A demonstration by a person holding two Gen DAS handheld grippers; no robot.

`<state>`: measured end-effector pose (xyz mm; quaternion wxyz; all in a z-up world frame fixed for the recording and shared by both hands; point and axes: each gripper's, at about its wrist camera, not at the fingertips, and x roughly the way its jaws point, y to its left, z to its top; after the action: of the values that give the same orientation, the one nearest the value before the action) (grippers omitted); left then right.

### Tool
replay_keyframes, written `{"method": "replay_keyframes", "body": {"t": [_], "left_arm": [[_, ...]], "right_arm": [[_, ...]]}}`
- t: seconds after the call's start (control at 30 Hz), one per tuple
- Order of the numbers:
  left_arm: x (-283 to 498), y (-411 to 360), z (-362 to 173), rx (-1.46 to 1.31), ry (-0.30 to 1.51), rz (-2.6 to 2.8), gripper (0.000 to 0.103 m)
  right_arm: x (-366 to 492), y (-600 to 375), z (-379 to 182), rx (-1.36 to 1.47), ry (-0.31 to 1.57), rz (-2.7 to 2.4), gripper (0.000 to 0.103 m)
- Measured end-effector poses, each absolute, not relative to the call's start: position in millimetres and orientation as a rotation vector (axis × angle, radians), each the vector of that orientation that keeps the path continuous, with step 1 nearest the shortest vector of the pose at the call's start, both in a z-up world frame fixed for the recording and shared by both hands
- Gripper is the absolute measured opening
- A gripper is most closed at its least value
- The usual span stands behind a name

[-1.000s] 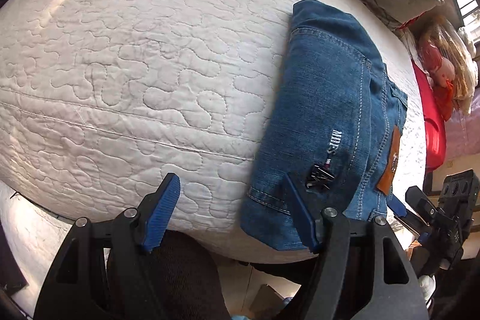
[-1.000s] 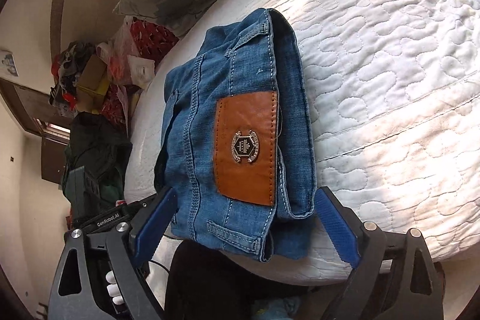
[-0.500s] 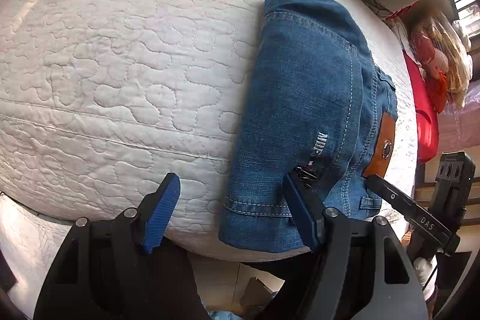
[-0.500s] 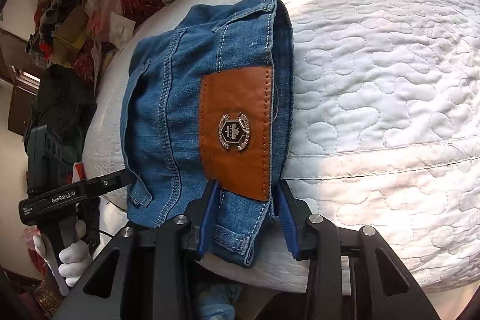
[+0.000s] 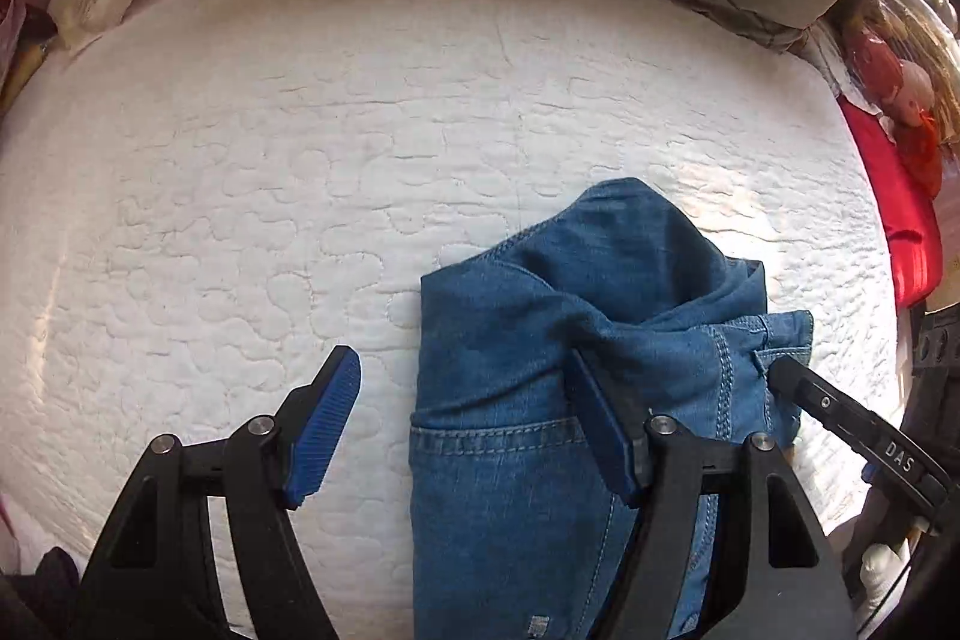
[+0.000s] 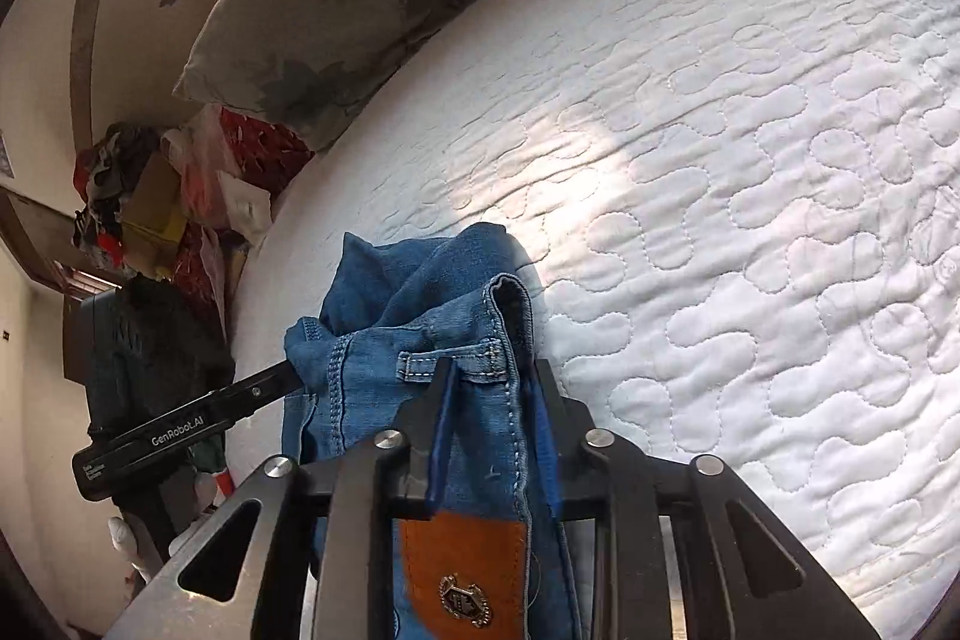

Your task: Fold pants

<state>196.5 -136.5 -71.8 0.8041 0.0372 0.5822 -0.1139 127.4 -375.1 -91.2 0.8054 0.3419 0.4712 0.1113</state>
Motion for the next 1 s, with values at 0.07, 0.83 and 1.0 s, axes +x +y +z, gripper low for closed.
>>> {"method": "replay_keyframes", "body": {"t": [0.07, 0.83, 1.0], "left_arm": [[211, -146, -77, 0.122, 1.199, -0.194, 0.074], [118, -49, -100, -0.258, 1.402, -0.428, 0.077], [122, -54, -101, -0.272, 1.409, -0.444, 0.086]], "right_arm": [[136, -375, -83, 0.671, 0.973, 0.221, 0.019], [60, -373, -125, 0.967, 1.007, 0.402, 0.062], [59, -367, -137, 0.986, 1.009, 0.417, 0.062]]}}
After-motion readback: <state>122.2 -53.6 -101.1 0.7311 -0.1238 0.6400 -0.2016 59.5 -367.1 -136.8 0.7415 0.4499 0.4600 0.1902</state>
